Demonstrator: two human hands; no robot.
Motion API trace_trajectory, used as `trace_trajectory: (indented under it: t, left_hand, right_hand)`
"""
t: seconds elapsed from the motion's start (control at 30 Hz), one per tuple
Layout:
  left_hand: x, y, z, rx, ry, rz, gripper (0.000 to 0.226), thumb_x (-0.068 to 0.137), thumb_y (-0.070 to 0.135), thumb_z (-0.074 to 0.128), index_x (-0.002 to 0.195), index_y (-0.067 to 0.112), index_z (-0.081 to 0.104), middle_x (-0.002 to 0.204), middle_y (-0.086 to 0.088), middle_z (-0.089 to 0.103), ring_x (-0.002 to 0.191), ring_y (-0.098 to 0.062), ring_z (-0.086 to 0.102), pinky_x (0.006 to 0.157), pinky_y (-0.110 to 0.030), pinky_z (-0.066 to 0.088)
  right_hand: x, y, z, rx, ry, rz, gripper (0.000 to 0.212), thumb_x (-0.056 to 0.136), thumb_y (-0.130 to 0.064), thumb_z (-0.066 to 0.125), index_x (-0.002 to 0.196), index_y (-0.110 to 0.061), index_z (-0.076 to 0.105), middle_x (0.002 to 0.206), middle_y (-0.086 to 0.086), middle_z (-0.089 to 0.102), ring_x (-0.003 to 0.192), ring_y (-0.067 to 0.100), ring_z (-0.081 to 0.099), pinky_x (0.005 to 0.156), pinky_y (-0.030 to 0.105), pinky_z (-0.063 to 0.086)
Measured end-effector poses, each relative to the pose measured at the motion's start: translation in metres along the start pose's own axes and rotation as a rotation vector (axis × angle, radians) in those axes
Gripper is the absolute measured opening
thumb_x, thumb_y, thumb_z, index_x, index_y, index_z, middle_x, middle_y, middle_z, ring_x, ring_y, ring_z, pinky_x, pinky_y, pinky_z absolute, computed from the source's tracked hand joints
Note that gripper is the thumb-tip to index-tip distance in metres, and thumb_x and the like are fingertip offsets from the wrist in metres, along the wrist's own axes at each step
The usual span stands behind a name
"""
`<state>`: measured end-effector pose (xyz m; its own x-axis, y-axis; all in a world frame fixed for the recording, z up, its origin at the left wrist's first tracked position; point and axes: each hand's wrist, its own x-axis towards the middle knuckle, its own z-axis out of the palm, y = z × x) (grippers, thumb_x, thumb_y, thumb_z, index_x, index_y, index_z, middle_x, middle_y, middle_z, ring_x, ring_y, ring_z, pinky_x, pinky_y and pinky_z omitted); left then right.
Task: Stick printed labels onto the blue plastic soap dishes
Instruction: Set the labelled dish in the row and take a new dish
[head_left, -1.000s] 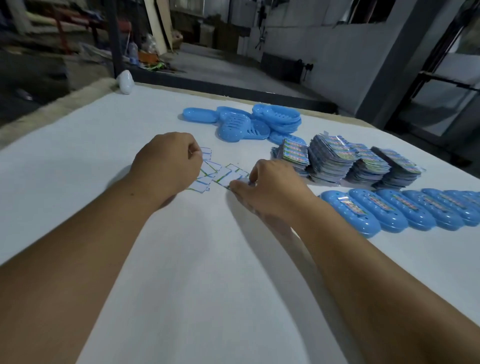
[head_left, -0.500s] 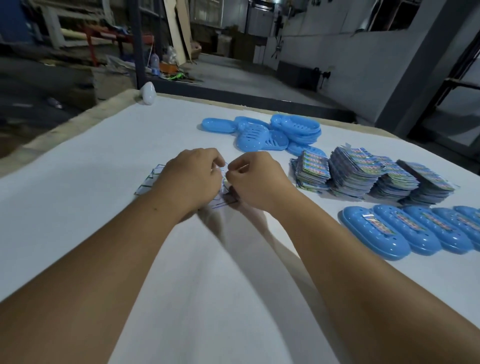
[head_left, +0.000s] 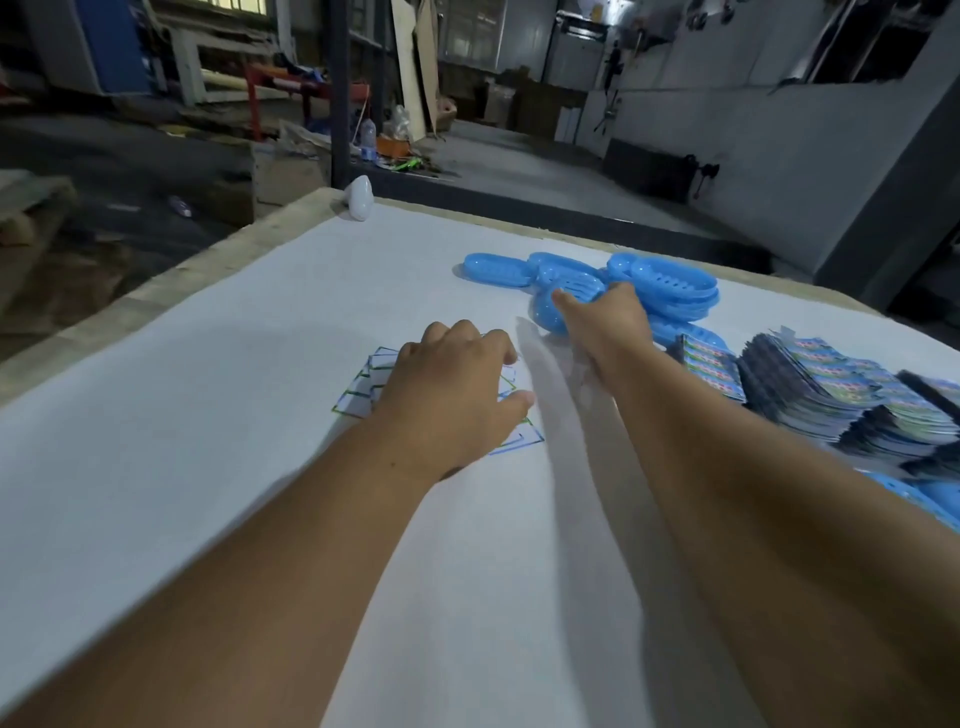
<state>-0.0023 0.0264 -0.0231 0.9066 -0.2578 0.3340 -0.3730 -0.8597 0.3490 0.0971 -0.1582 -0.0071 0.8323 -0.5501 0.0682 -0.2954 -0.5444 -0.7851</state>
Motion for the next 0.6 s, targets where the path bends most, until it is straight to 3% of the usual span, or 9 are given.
trace_trajectory:
  t: [0.13, 0.27, 0.37, 0.43, 0.5, 0.6]
  left_hand:
    - [0.0, 0.0, 0.0, -0.013, 0.023, -0.002, 0.039, 0.094, 0.053, 0.055, 0.127, 0.033, 0.054, 0.125, 0.003, 0.054, 0.12, -0.021, 0.044, 0.094, -0.035, 0.036]
    - [0.001, 0.003, -0.004, -0.028, 0.043, -0.008, 0.037, 0.096, 0.05, 0.053, 0.127, 0.032, 0.054, 0.125, 0.002, 0.054, 0.117, -0.021, 0.045, 0.094, -0.036, 0.038]
    - [-0.001, 0.005, -0.006, -0.072, 0.054, -0.014, 0.035, 0.096, 0.048, 0.053, 0.126, 0.031, 0.055, 0.122, 0.002, 0.054, 0.115, -0.02, 0.046, 0.092, -0.036, 0.039]
    - [-0.001, 0.006, -0.007, -0.099, 0.056, -0.016, 0.035, 0.096, 0.046, 0.054, 0.127, 0.03, 0.054, 0.123, 0.002, 0.054, 0.115, -0.02, 0.046, 0.093, -0.036, 0.04]
    - [-0.001, 0.008, -0.007, -0.11, 0.064, -0.016, 0.038, 0.095, 0.042, 0.057, 0.131, 0.029, 0.052, 0.127, 0.002, 0.053, 0.118, -0.021, 0.046, 0.095, -0.038, 0.041]
    - [0.0, 0.007, -0.008, -0.156, 0.084, -0.008, 0.055, 0.091, 0.036, 0.065, 0.141, 0.027, 0.044, 0.139, 0.004, 0.048, 0.126, -0.02, 0.044, 0.103, -0.039, 0.041]
  right_hand:
    - [0.011, -0.001, 0.007, 0.034, 0.026, 0.003, 0.064, 0.082, -0.052, 0.071, 0.133, -0.023, 0.046, 0.096, 0.0, 0.063, 0.068, 0.019, 0.067, 0.052, 0.032, 0.049]
    - [0.014, -0.002, 0.009, 0.2, 0.031, -0.03, 0.058, 0.086, -0.034, 0.075, 0.136, -0.027, 0.048, 0.103, -0.005, 0.062, 0.076, 0.01, 0.062, 0.073, 0.032, 0.057]
    - [0.011, -0.003, 0.005, 0.329, 0.006, -0.057, 0.054, 0.091, -0.019, 0.07, 0.141, -0.027, 0.05, 0.114, -0.001, 0.061, 0.079, 0.009, 0.062, 0.06, 0.022, 0.051]
    - [0.004, -0.003, -0.003, 0.422, -0.009, -0.056, 0.049, 0.093, -0.015, 0.067, 0.139, -0.026, 0.055, 0.105, -0.003, 0.062, 0.079, 0.007, 0.06, 0.057, 0.018, 0.046]
    - [-0.008, -0.004, -0.016, 0.493, -0.056, -0.046, 0.044, 0.094, -0.013, 0.066, 0.136, -0.024, 0.06, 0.096, -0.004, 0.061, 0.08, 0.008, 0.059, 0.065, 0.02, 0.048]
    - [-0.033, 0.001, -0.039, 0.465, -0.169, -0.036, 0.031, 0.092, -0.009, 0.063, 0.119, -0.018, 0.072, 0.106, 0.01, 0.068, 0.088, 0.016, 0.061, 0.073, 0.03, 0.049]
